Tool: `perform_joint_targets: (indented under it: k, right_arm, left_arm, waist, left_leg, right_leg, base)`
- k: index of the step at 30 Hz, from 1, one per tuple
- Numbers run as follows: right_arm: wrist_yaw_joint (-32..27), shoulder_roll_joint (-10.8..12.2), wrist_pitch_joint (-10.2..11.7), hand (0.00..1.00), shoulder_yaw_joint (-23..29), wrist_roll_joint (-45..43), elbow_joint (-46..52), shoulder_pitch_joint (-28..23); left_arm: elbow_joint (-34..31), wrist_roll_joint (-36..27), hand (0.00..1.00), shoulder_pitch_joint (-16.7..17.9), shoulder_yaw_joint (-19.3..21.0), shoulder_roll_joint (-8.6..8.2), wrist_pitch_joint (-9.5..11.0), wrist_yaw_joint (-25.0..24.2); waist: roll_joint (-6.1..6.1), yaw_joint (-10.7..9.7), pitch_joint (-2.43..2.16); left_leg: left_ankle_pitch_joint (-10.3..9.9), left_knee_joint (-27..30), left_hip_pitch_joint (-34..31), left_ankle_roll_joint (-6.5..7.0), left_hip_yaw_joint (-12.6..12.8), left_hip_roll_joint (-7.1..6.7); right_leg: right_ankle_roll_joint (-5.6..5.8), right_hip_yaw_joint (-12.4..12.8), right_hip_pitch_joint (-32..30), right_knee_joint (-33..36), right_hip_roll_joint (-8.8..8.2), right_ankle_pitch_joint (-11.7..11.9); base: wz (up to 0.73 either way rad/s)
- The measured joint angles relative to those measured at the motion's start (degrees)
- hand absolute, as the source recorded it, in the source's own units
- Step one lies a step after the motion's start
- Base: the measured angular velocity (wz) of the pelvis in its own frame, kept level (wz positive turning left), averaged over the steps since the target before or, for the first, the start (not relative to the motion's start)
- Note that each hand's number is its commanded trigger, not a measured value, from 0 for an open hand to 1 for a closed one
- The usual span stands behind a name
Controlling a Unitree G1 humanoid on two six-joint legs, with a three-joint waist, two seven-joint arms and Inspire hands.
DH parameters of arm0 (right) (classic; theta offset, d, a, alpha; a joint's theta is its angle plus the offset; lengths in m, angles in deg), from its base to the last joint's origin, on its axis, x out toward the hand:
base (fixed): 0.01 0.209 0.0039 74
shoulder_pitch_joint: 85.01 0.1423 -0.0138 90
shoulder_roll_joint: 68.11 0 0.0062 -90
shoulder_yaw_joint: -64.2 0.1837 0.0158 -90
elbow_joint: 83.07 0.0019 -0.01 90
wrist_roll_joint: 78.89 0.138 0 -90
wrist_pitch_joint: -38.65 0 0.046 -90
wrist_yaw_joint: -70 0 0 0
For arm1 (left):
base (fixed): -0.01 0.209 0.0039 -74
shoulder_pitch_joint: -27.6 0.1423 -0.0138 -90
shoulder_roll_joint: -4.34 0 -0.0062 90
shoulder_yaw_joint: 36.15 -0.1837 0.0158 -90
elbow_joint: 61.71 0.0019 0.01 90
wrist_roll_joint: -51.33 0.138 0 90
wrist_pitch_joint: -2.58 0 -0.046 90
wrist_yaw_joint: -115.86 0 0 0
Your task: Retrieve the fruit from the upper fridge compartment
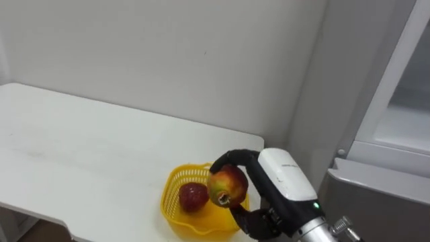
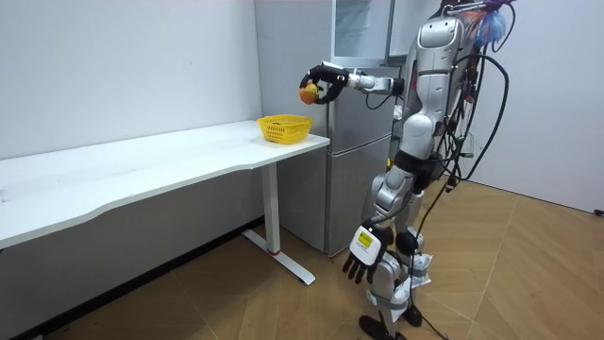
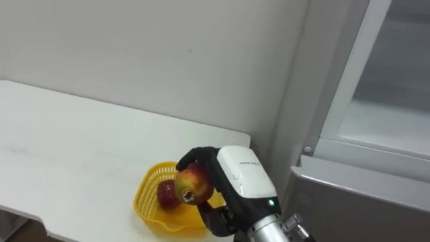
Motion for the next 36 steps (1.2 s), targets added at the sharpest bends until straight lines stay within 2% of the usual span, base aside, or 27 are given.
perform_joint_targets:
  k: [15,16,18,19,25,30,36]
  right_arm:
    - [-0.02,0.0,-0.3,1.0,-1.43,0.27,-2.82,0.01]
    - [-0.02,0.0,-0.3,0.95,-1.49,0.27,-2.93,0.01]
    - [-0.04,0.01,-0.3,0.11,-1.56,0.27,-3.91,0.01]
    - [-0.03,0.01,-0.3,0.0,-1.56,0.27,-4.22,0.01]
    - [-0.03,0.01,-0.34,0.0,-1.56,0.25,-4.52,0.01]
    - [-0.04,0.02,-0.36,0.0,-1.56,0.25,-4.52,0.01]
    - [-0.23,0.07,-1.13,0.0,-1.56,0.24,-4.52,0.01]
  left_arm:
    - [-0.79,0.07,0.0,0.05,-0.03,0.23,-0.01,-0.26]
    - [-0.8,0.06,0.0,0.04,-0.03,0.25,-0.02,-0.26]
    - [-0.81,0.04,0.0,0.04,-0.03,0.24,-0.05,-0.21]
    - [-0.8,0.04,0.0,0.04,-0.04,0.24,-0.06,-0.21]
    - [-0.8,0.08,0.0,-0.1,-0.02,0.23,-0.42,-0.21]
    - [-0.79,0.08,0.0,-0.29,0.0,0.25,-0.98,-0.11]
    - [-0.8,0.09,0.0,-0.21,-0.02,0.24,-1.21,0.28]
  waist:
    - [0.17,0.1,-0.09]
    - [0.18,0.1,-0.09]
    - [0.14,0.09,-0.11]
    - [0.12,0.1,-0.12]
    - [0.1,0.08,-0.28]
    - [0.16,0.03,-0.62]
    - [0.17,0.05,-0.62]
  left_leg:
    - [0.02,-0.05,-0.18,0.04,-0.58,-0.23]
    - [0.02,-0.06,-0.18,0.04,-0.58,-0.23]
    - [0.02,-0.08,-0.18,0.04,-0.55,-0.24]
    - [0.02,-0.08,-0.18,0.04,-0.54,-0.24]
    - [0.02,-0.08,-0.2,0.04,-0.51,-0.23]
    - [0.02,-0.06,-0.17,0.04,-0.47,-0.23]
    - [0.02,0.04,-0.26,0.05,-0.49,-0.24]
  right_leg:
    - [0.02,-0.37,0.03,-0.16,-0.12,-0.01]
    - [0.02,-0.37,0.02,-0.16,-0.12,-0.01]
    - [0.02,-0.4,0.01,-0.15,-0.15,-0.01]
    - [0.02,-0.4,0.0,-0.14,-0.15,-0.01]
    - [0.02,-0.38,-0.04,-0.1,-0.15,-0.01]
    - [0.03,-0.49,0.0,-0.02,-0.19,0.0]
    - [0.03,-0.56,-0.04,0.04,-0.24,0.0]
  base:
    - [0.01]
    - [0.0]
    - [0.0]
    - [0.0]
    - [0.0]
    - [0.0]
    - [0.0]
